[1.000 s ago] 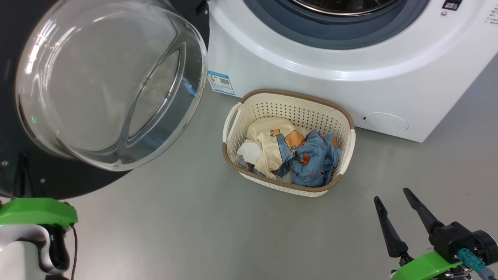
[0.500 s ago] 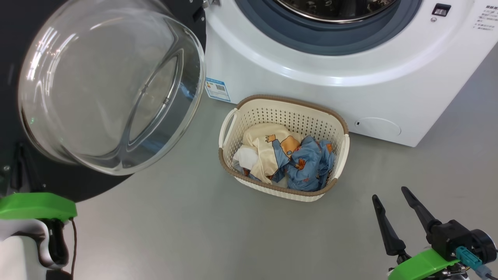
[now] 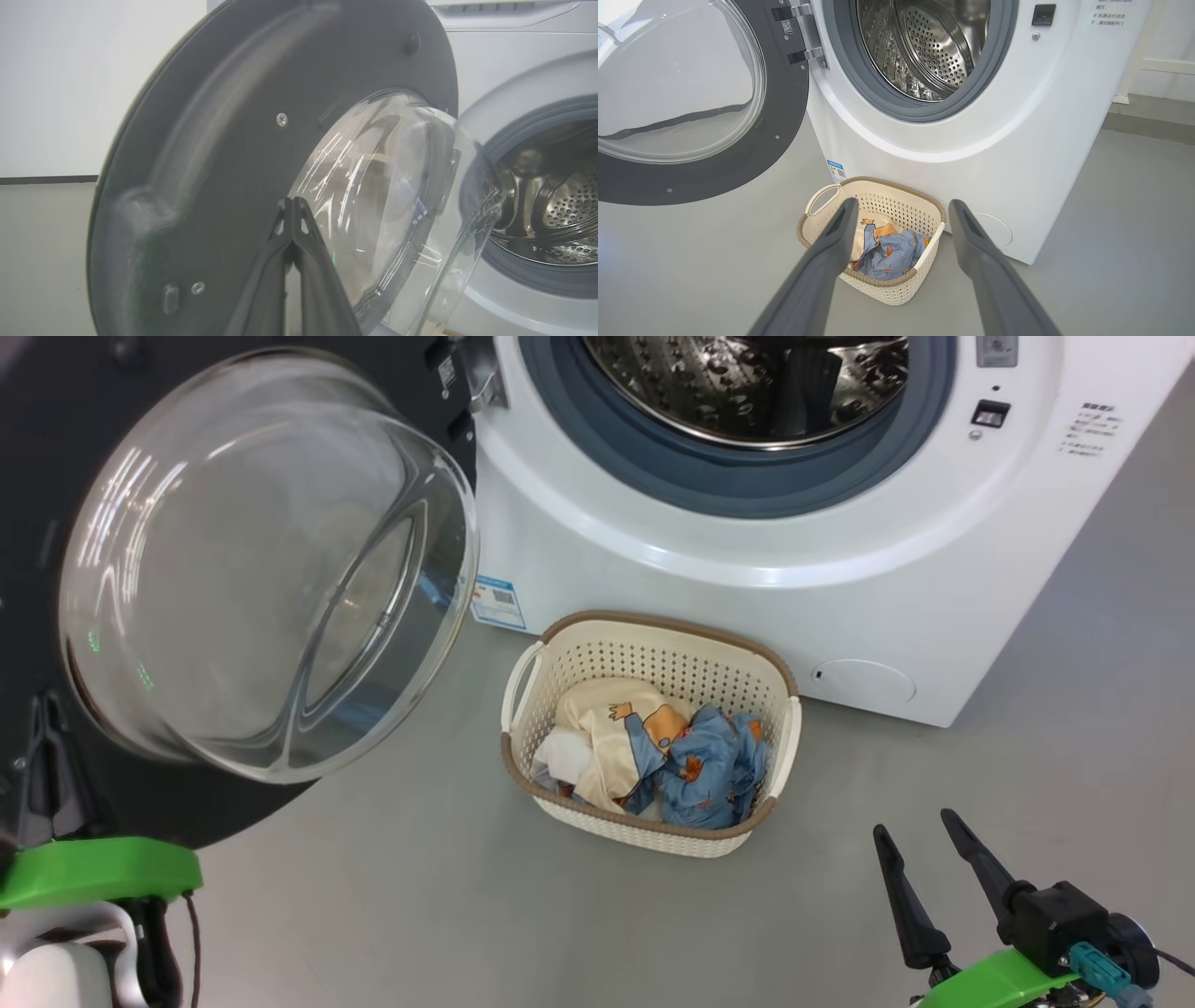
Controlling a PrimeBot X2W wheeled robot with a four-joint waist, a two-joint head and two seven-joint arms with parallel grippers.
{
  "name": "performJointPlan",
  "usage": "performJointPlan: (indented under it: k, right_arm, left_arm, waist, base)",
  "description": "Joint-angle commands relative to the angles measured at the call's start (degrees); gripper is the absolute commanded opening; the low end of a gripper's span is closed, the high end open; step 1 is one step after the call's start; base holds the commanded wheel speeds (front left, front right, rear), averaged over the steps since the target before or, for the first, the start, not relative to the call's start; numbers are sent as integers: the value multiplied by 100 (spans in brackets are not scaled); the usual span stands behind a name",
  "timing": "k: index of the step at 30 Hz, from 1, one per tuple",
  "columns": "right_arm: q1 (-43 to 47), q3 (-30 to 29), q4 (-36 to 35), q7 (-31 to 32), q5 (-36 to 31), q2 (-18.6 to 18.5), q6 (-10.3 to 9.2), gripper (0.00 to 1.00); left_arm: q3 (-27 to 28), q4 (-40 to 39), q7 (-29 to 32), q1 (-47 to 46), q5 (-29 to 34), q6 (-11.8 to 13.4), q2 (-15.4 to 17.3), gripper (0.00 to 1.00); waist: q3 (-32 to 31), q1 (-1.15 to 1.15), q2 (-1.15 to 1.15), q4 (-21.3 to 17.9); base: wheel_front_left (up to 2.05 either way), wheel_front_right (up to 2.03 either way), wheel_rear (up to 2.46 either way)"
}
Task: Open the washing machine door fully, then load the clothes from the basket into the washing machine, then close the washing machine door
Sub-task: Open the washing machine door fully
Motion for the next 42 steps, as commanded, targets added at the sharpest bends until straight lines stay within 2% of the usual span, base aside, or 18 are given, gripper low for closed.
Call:
performJointPlan:
  k: [1, 9, 12, 13, 14, 25, 31, 42]
  right_arm:
    - [52, 118, -80, -70, 25, 1, 8, 100]
    - [134, 77, -117, -74, 67, 93, 8, 100]
    - [202, 104, -141, -74, 81, 129, 8, 100]
    - [225, 100, -154, -74, 82, 139, 8, 100]
    - [248, 89, -166, -74, 88, 148, 8, 100]
    - [425, 83, -306, -75, 97, 204, 8, 100]
    - [520, 85, -400, -75, 99, 223, 8, 100]
    - [605, 25, -566, -75, 92, 244, 8, 100]
  left_arm:
    - [54, -367, -36, 24, 23, -41, 142, 0]
    - [-335, -961, -36, 334, 131, -112, 111, 0]
    - [-436, -1066, -36, 449, 172, -131, 112, 47]
    - [-468, -1102, -36, 489, 192, -135, 112, 87]
    - [-501, -1129, -36, 533, 219, -139, 115, 100]
    - [-812, -1101, -35, 1094, 207, -179, 136, 100]
    - [-872, -960, -14, 1451, 282, -110, 148, 100]
    - [-1061, -810, -24, 1846, 244, -18, 118, 100]
  waist:
    - [-123, 0, 0, -117]
    - [-379, 0, 0, -388]
    - [-472, 0, 0, -548]
    - [-505, 0, 0, -606]
    - [-536, 0, 0, -665]
    - [-791, 0, 0, -1332]
    - [-882, 0, 0, -1664]
    - [-866, 0, 0, -1956]
  base:
    - [0, 0, 0]
    - [0, 0, 0]
    - [0, 0, 0]
    - [0, 0, 0]
    - [0, 0, 0]
    - [0, 0, 0]
    - [0, 0, 0]
    - [0, 0, 0]
